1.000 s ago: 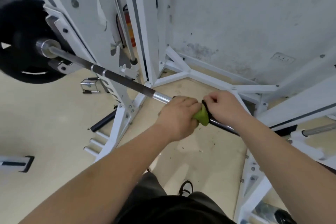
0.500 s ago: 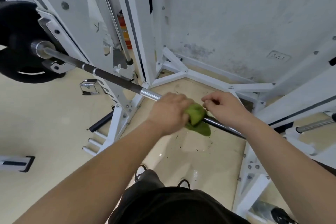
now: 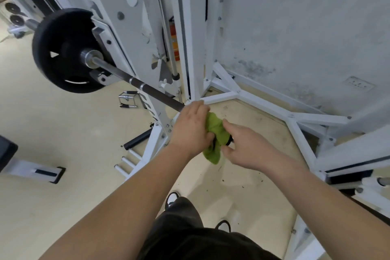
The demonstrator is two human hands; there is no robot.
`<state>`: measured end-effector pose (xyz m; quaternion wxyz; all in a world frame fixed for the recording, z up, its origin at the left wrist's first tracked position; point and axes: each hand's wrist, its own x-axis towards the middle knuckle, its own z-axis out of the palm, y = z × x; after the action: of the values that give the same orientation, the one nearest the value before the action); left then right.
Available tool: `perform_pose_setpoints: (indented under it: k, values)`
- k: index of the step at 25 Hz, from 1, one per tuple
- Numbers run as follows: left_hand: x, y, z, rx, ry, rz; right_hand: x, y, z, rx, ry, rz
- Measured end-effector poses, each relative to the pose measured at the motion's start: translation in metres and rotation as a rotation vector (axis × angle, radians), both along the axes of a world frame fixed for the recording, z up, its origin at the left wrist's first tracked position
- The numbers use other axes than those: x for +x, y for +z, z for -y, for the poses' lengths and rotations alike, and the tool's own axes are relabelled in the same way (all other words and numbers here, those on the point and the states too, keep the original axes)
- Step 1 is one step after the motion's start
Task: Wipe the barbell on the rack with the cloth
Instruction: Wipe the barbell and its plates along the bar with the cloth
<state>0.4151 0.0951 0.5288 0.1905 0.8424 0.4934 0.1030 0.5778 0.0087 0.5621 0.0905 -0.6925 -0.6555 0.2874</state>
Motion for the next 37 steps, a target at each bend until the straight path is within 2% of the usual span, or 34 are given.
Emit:
perform_pose_setpoints:
  k: [2, 6, 9, 13, 19, 23, 25, 28, 30, 34, 37]
  values:
    - [-0.023, -0.005, -0.016, 0.109, 0.063, -0.013, -0.030, -0.010, -0.026, 0.035, 0.067, 0.116]
    - [-0.050, -0.003, -0.062, 0.015, 0.057, 0.122, -0.080, -0.025, -0.084, 0.051, -0.035, 0.213]
    - [-0.071, -0.004, -0.091, 0.029, -0.062, 0.257, -0.102, -0.022, -0.122, -0.008, -0.164, 0.328]
    - [-0.123, -0.019, -0.123, -0.021, -0.084, 0.305, -0.129, -0.025, -0.152, -0.066, -0.229, 0.380]
    - [-0.142, -0.025, -0.132, 0.010, -0.040, 0.392, -0.117, -0.019, -0.168, -0.206, -0.167, 0.199]
    - [-0.133, -0.031, -0.129, -0.076, -0.070, 0.426, -0.085, -0.015, -0.150, -0.192, -0.371, 0.006]
    - [-0.136, -0.035, -0.129, -0.099, -0.064, 0.438, -0.083, -0.013, -0.153, -0.208, -0.424, 0.030]
    - [-0.151, -0.035, -0.130, -0.073, -0.019, 0.483, -0.112, -0.015, -0.182, -0.207, -0.378, 0.196]
    - [-0.164, -0.034, -0.133, -0.042, 0.029, 0.515, -0.141, -0.018, -0.210, -0.147, -0.350, 0.204]
    - [-0.174, -0.030, -0.137, -0.015, 0.039, 0.536, -0.182, -0.021, -0.251, -0.069, -0.310, -0.032]
    - [-0.169, -0.027, -0.143, 0.002, 0.049, 0.549, -0.171, -0.021, -0.237, -0.028, -0.290, -0.140]
